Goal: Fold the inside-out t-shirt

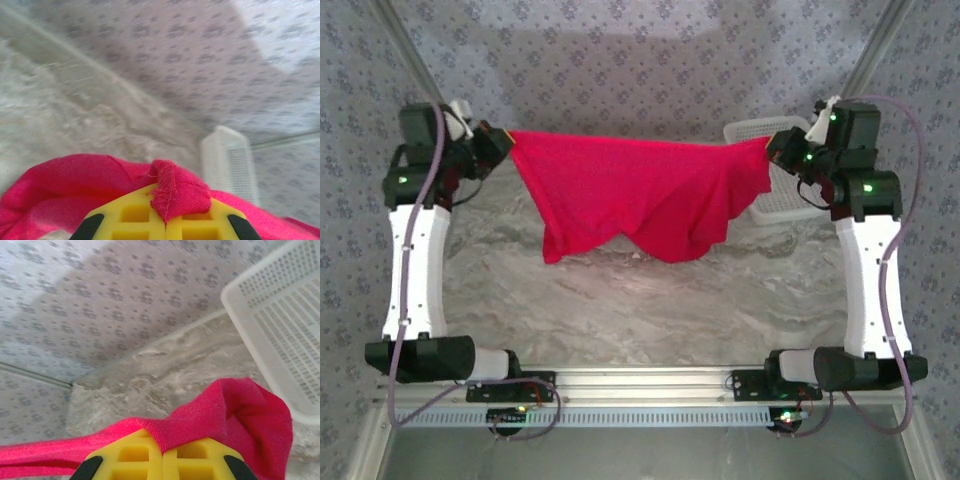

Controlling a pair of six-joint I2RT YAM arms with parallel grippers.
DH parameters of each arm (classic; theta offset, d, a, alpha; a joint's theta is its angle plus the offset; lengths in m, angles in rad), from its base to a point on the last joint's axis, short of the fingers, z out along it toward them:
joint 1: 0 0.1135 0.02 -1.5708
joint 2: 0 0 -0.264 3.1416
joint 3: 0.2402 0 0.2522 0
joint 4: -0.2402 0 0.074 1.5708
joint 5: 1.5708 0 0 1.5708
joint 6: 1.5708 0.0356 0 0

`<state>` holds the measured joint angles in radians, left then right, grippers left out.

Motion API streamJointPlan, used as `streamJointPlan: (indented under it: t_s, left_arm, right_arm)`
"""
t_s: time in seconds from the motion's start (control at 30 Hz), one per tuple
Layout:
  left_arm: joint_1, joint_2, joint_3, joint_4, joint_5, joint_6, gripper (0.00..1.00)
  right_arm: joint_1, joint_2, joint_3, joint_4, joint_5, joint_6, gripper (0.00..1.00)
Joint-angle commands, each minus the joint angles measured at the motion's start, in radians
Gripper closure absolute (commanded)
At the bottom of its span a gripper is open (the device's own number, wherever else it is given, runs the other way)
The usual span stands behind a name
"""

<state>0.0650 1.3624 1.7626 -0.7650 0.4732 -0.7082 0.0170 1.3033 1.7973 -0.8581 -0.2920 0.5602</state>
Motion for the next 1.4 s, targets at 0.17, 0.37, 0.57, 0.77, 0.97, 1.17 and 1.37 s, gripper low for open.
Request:
streamJointPlan:
  t_s: [0.17, 0.37, 0.57, 0.77, 0.97, 1.17, 1.37]
  left_arm:
    - [0.184, -0.043, 0.294, 0.057, 0.468, -0.083, 1.00]
    - [0.276, 0.051, 0.477, -0.076, 0.455, -0.043, 1.00]
    - [0.121, 0.121, 0.112, 0.007, 0.327, 0.063, 1.00]
    - [-0.016, 0.450, -0.001, 0.027, 0.053, 0.182, 0.92]
    - [-0.015, 0.667, 0.116, 0.014, -0.244, 0.207, 0.93]
    - [-0.007, 0.726, 0.260, -0.044, -0.343, 0.240, 0.79]
    - [-0.096, 0.614, 0.181, -0.224, -0.446, 0.333, 0.56]
  right_arm:
    - [-0.017, -0.123, 0.198, -0.047, -0.150, 0.061, 1.00]
    - [-0.024, -0.122, 0.286, -0.105, -0.132, 0.050, 1.00]
    - [-0.025, -0.044, 0.030, -0.002, -0.018, 0.015, 1.00]
    - [0.025, 0.196, -0.126, 0.134, 0.040, -0.004, 1.00]
    - [0.092, 0.467, -0.059, 0.158, 0.092, -0.030, 1.00]
    - [0.112, 0.711, 0.175, 0.075, 0.115, -0.050, 1.00]
    - [0.152, 0.753, 0.303, -0.077, 0.142, -0.087, 0.46]
